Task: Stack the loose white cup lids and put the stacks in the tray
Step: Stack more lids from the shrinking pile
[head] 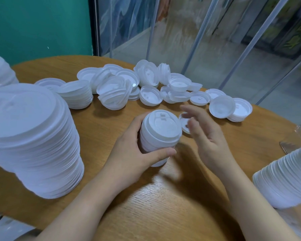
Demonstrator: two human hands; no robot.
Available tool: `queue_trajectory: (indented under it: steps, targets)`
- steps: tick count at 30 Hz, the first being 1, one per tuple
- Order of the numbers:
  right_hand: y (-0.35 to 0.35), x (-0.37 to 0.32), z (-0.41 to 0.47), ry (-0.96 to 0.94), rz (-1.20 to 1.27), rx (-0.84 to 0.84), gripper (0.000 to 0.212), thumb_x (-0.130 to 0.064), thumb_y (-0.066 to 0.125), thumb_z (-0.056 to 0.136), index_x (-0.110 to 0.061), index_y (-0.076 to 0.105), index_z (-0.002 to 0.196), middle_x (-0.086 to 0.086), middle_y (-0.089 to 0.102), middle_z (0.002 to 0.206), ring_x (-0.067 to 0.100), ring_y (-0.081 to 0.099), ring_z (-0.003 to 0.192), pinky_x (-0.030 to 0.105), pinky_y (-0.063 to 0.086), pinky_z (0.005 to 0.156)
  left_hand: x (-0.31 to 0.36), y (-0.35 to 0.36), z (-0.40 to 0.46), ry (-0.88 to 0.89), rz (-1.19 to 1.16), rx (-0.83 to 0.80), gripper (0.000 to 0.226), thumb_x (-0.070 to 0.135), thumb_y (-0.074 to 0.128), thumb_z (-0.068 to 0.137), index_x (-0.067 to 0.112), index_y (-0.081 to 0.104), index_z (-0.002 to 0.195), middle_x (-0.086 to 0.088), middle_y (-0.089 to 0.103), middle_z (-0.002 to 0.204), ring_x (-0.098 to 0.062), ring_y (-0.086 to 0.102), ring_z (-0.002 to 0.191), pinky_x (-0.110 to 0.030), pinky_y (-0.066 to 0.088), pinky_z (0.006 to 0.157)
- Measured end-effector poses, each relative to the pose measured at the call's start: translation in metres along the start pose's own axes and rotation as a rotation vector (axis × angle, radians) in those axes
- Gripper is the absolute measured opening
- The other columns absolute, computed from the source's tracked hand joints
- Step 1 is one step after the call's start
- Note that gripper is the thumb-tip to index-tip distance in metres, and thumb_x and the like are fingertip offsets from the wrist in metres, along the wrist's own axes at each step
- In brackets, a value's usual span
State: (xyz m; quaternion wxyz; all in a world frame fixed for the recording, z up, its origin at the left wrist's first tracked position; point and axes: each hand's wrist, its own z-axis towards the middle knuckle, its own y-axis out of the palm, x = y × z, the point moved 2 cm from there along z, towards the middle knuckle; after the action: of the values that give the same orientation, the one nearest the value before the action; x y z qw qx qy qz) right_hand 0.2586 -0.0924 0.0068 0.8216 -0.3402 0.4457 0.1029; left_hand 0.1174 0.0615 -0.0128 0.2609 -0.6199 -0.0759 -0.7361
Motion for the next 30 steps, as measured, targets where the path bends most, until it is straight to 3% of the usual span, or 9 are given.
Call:
queue_trajectory:
  steps: [3, 7, 11, 14, 17, 19, 21, 27, 30]
  targets:
    - [-0.021, 0.027, 0.006, -0.029, -0.304, 0.109, 0.039, -0.047, 0.059, 0.097, -0.022, 0.067, 0.126, -0.005, 0.058, 0.137, 0.008, 0.051, 0.133, 0.028, 0.042, 0.109, -0.001, 0.000, 0.000, -0.012, -0.009, -0.002, 0.079, 0.056, 0.086, 0.056, 0.050, 0.052, 0.128, 0.035, 0.061, 0.124, 0.012, 0.055, 0.119, -0.003, 0.040, 0.091]
    - [-0.029, 0.067, 0.005, 0.047, -0.674, -0.036, 0.043, -0.048, 0.069, 0.093, -0.024, 0.068, 0.128, -0.005, 0.056, 0.143, 0.017, 0.043, 0.141, 0.047, 0.036, 0.116, -0.001, 0.001, 0.001, -0.028, -0.019, -0.005, 0.081, 0.057, 0.086, 0.055, 0.050, 0.053, 0.130, 0.032, 0.063, 0.125, 0.010, 0.056, 0.119, -0.011, 0.042, 0.093]
    - [-0.026, 0.067, 0.005, 0.048, -0.645, -0.069, 0.029, -0.036, 0.068, 0.097, -0.020, 0.072, 0.121, -0.009, 0.064, 0.132, 0.014, 0.041, 0.143, 0.040, 0.038, 0.116, -0.001, 0.001, 0.001, -0.029, -0.017, -0.009, 0.081, 0.056, 0.086, 0.056, 0.050, 0.053, 0.130, 0.033, 0.063, 0.124, 0.011, 0.056, 0.119, -0.006, 0.042, 0.091]
    - [-0.023, 0.065, 0.005, 0.047, -0.689, -0.065, 0.026, -0.038, 0.062, 0.099, -0.023, 0.072, 0.117, -0.010, 0.067, 0.124, 0.017, 0.050, 0.136, 0.044, 0.044, 0.108, -0.001, 0.002, 0.001, -0.029, -0.019, -0.012, 0.081, 0.055, 0.087, 0.057, 0.049, 0.053, 0.130, 0.033, 0.063, 0.124, 0.011, 0.057, 0.119, -0.003, 0.042, 0.089]
    - [-0.024, 0.063, 0.004, 0.031, -0.627, 0.035, 0.023, -0.040, 0.053, 0.104, -0.027, 0.070, 0.112, -0.013, 0.067, 0.100, 0.014, 0.064, 0.095, 0.045, 0.053, 0.085, 0.000, 0.003, 0.001, -0.019, -0.025, -0.005, 0.079, 0.053, 0.087, 0.058, 0.049, 0.054, 0.129, 0.034, 0.063, 0.123, 0.012, 0.057, 0.118, -0.001, 0.040, 0.089]
    - [-0.024, 0.059, 0.004, 0.047, -0.420, 0.168, 0.017, -0.031, 0.049, 0.108, -0.027, 0.066, 0.110, -0.012, 0.069, 0.092, 0.012, 0.064, 0.083, 0.040, 0.053, 0.078, 0.001, 0.003, 0.000, -0.013, -0.026, -0.001, 0.079, 0.051, 0.087, 0.058, 0.049, 0.053, 0.129, 0.035, 0.062, 0.122, 0.013, 0.056, 0.117, 0.000, 0.040, 0.088]
    - [-0.023, 0.055, 0.003, 0.054, -0.277, 0.274, 0.015, -0.023, 0.047, 0.110, -0.028, 0.061, 0.108, -0.012, 0.069, 0.090, 0.012, 0.065, 0.082, 0.034, 0.051, 0.074, 0.002, 0.004, 0.000, -0.013, -0.031, 0.002, 0.078, 0.050, 0.086, 0.058, 0.050, 0.052, 0.128, 0.037, 0.062, 0.121, 0.015, 0.056, 0.116, 0.001, 0.039, 0.087]
    - [-0.027, 0.055, 0.004, 0.118, -0.272, 0.367, 0.019, -0.022, 0.048, 0.109, -0.019, 0.065, 0.115, -0.015, 0.069, 0.094, 0.000, 0.062, 0.086, 0.012, 0.042, 0.072, 0.002, 0.003, 0.000, -0.007, -0.027, 0.004, 0.077, 0.052, 0.085, 0.058, 0.049, 0.053, 0.128, 0.038, 0.062, 0.121, 0.016, 0.055, 0.115, 0.001, 0.039, 0.086]
    - [-0.028, 0.061, 0.003, 0.243, -0.279, 0.325, 0.020, -0.035, 0.052, 0.107, -0.028, 0.068, 0.116, -0.022, 0.069, 0.095, -0.002, 0.064, 0.091, 0.021, 0.047, 0.081, 0.002, 0.003, 0.000, -0.005, -0.023, 0.000, 0.077, 0.051, 0.086, 0.059, 0.049, 0.052, 0.129, 0.038, 0.062, 0.120, 0.016, 0.056, 0.115, 0.002, 0.039, 0.086]
